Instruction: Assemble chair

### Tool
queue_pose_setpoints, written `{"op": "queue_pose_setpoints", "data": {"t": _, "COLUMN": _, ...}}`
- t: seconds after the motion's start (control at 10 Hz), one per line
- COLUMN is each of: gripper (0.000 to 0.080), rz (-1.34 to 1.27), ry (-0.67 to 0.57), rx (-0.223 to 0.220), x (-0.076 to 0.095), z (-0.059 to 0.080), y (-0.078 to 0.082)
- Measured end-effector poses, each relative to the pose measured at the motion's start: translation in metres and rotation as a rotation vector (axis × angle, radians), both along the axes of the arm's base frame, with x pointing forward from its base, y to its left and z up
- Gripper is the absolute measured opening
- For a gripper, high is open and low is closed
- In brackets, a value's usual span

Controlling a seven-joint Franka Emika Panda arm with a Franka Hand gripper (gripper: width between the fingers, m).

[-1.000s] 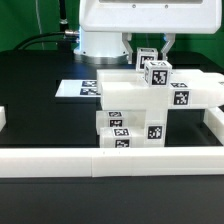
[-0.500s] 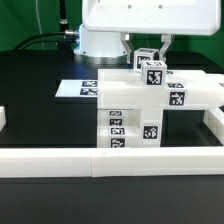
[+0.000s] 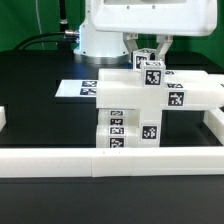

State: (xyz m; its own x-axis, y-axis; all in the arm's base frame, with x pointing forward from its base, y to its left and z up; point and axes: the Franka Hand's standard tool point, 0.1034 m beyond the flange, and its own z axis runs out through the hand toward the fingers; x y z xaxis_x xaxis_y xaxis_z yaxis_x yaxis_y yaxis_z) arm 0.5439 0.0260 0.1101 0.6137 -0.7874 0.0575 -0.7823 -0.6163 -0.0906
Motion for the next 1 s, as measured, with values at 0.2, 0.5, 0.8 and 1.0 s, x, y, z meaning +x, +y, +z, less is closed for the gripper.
{"op": "queue_pose_setpoints", "data": {"t": 0.2, "gripper": 0.0274, "rz": -0.2, "ry": -0.007, "rx": 0.031, "x": 0.0001, "z": -0.0001, "y": 0.002}}
{"op": "queue_pose_setpoints", "data": {"t": 0.5, "gripper": 0.0274, "rz": -0.436, "ry": -0.016, "rx": 0.091, "x": -0.0013, "z": -0.0008, "y": 0.0}}
{"op": "queue_pose_setpoints", "data": {"t": 0.8, "gripper": 0.0274, "rz": -0.486, "ry": -0.014, "rx": 0.102, "x": -0.0014, "z": -0.0017, "y": 0.0003}}
{"op": "queue_pose_setpoints", "data": {"t": 1.0, "gripper": 0.0567, "rz": -0.438, "ry": 0.002, "rx": 0.1, "x": -0.0006, "z": -0.0013, "y": 0.0034}}
